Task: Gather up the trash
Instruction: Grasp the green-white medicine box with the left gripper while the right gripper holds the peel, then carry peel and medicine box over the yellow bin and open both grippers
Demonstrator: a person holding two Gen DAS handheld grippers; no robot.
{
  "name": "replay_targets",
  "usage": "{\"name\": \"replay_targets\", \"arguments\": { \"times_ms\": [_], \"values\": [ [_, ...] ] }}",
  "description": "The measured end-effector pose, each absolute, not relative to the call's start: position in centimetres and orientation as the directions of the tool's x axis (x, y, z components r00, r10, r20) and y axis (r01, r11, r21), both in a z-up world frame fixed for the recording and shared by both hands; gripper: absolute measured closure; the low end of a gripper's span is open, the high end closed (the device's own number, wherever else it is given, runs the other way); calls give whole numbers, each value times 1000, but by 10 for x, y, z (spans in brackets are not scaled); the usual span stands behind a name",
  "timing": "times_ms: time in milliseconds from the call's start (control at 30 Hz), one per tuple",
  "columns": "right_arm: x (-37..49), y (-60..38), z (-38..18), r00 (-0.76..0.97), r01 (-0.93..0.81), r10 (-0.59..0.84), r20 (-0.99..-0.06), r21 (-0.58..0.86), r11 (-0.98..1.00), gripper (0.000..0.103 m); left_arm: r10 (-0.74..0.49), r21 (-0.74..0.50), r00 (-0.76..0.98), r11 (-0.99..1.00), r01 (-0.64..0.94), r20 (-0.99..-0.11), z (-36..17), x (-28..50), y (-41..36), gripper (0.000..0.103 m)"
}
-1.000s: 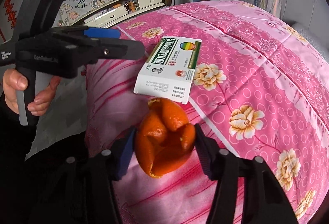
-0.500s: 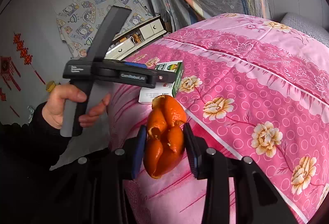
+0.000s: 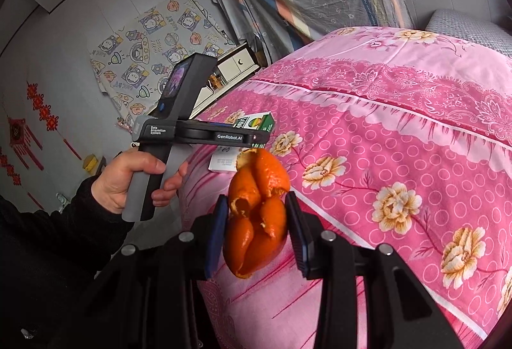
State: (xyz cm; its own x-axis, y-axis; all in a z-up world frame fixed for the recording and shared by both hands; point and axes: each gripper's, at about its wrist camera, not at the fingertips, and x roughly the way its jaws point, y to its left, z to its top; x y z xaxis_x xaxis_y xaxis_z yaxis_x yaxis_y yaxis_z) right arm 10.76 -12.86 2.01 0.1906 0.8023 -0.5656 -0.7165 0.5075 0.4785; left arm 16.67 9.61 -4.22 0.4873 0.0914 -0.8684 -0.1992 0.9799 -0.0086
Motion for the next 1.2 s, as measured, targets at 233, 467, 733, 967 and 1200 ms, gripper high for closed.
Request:
{"name": "replay_targets", "arguments": {
  "times_ms": [233,467,733,967,1200],
  "values": [
    [114,-175,28,266,-627,803,-533,537,564,69,28,-58,631,992,-116,-775,5,142,76,32],
    [99,-265,45,487,-474,720,-495,542,693,69,-178,-51,733,980,193,-657,53,147,-27,32],
    [48,-390,60,785,-139,378,-491,455,880,69,-381,33,720,872,489,-581,77,148,-175,32],
    [29,-458,37,821,110,142,-553,398,911,69,-480,44,664,791,611,-573,75,151,-274,31],
    [33,-490,-1,795,237,68,-602,412,880,68,-527,6,582,737,675,-619,50,153,-340,31]
  ]
}}
